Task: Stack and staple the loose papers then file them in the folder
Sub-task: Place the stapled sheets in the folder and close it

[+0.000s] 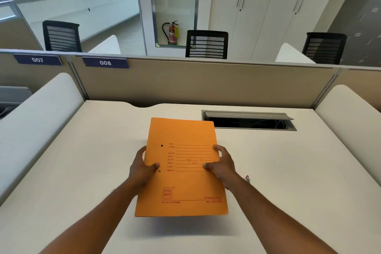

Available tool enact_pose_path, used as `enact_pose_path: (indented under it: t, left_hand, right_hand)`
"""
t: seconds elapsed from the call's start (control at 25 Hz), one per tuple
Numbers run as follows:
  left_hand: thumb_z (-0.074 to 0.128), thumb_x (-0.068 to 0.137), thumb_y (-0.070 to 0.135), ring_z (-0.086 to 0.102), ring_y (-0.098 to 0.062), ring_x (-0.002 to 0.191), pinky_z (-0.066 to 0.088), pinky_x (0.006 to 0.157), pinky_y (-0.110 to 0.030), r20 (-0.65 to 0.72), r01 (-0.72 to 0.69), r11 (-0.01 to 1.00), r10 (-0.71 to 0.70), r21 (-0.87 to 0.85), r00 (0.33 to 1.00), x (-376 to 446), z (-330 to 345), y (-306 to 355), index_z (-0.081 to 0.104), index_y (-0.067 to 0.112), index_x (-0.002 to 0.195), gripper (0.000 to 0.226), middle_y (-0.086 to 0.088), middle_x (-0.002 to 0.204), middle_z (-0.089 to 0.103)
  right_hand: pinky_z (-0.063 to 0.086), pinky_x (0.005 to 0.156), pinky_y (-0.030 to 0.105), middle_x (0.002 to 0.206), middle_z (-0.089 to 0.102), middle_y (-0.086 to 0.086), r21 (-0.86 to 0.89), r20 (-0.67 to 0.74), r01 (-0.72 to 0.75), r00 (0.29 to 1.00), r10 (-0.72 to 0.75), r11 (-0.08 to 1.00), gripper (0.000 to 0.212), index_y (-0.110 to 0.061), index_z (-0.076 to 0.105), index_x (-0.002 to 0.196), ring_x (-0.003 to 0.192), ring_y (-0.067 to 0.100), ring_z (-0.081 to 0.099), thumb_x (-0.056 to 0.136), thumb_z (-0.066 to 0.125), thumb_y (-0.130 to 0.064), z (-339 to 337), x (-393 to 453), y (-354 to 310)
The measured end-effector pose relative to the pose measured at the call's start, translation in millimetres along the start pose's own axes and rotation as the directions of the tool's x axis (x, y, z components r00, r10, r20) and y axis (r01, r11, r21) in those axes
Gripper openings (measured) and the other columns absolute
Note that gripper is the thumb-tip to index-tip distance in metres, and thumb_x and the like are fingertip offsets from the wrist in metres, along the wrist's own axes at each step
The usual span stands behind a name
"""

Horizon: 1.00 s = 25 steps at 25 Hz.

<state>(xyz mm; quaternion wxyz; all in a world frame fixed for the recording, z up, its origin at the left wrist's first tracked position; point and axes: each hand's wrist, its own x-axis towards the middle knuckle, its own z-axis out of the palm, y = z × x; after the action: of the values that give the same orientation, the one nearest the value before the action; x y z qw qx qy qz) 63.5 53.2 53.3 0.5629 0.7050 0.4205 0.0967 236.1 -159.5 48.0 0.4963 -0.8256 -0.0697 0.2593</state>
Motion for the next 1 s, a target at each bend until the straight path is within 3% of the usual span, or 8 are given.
enact_pose_path:
  t: [0.28,0.48,0.6,0.84,1.0]
  left_hand:
    - [0.06,0.096,0.027,0.055,-0.035,0.126,0.048,0.102,-0.057,-0.026,-0.096,0.97,0.105,0.223,0.994,89,-6,21,0.028,0.035,0.149,0.063,-0.003,0.151,0.045]
    - [0.072,0.081,0.049,0.052,-0.034,0.129,0.047,0.102,-0.053,0.026,-0.105,0.935,0.102,0.338,0.994,153,-6,26,0.017,0.034,0.154,0.093,-0.001,0.154,0.041]
    - [0.075,0.075,0.055,0.053,-0.034,0.129,0.047,0.102,-0.051,0.049,-0.113,0.913,0.102,0.391,0.994,190,-3,24,0.013,0.033,0.155,0.103,-0.002,0.152,0.043]
    - [0.074,0.079,0.051,0.057,-0.035,0.122,0.049,0.1,-0.05,0.065,-0.134,0.891,0.117,0.433,0.991,233,16,14,0.013,0.028,0.155,0.1,-0.007,0.145,0.05]
    - [0.072,0.075,0.059,0.054,-0.038,0.118,0.048,0.099,-0.051,-0.006,-0.034,0.865,0.042,0.5,0.999,241,21,5,0.016,0.03,0.154,0.101,-0.015,0.138,0.043]
  right_hand:
    - [0.053,0.104,0.048,0.147,0.051,0.003,-0.076,0.012,-0.022,1.0,0.023,0.997,0.088,-0.033,0.038,0.153,0.128,0.03,0.055,0.08,0.085,-0.016,32,86,-40]
    - [0.05,0.104,0.045,0.15,0.05,0.003,-0.117,0.004,-0.017,1.0,0.018,0.993,0.09,-0.03,0.036,0.156,0.132,0.03,0.053,0.082,0.084,-0.016,58,150,-57]
    - [0.049,0.104,0.045,0.151,0.051,0.003,-0.237,-0.002,-0.004,1.0,0.003,0.972,0.09,-0.029,0.034,0.157,0.133,0.03,0.053,0.083,0.084,-0.025,70,182,-57]
    - [0.052,0.099,0.042,0.151,0.052,0.002,-0.419,0.01,0.017,1.0,-0.014,0.908,0.094,-0.03,0.032,0.158,0.131,0.028,0.055,0.08,0.084,-0.039,74,225,-50]
    - [0.052,0.087,0.038,0.146,0.057,-0.002,-0.611,0.004,0.075,0.996,-0.091,0.788,0.088,-0.04,0.033,0.155,0.126,0.027,0.059,0.079,0.071,-0.065,76,227,-44]
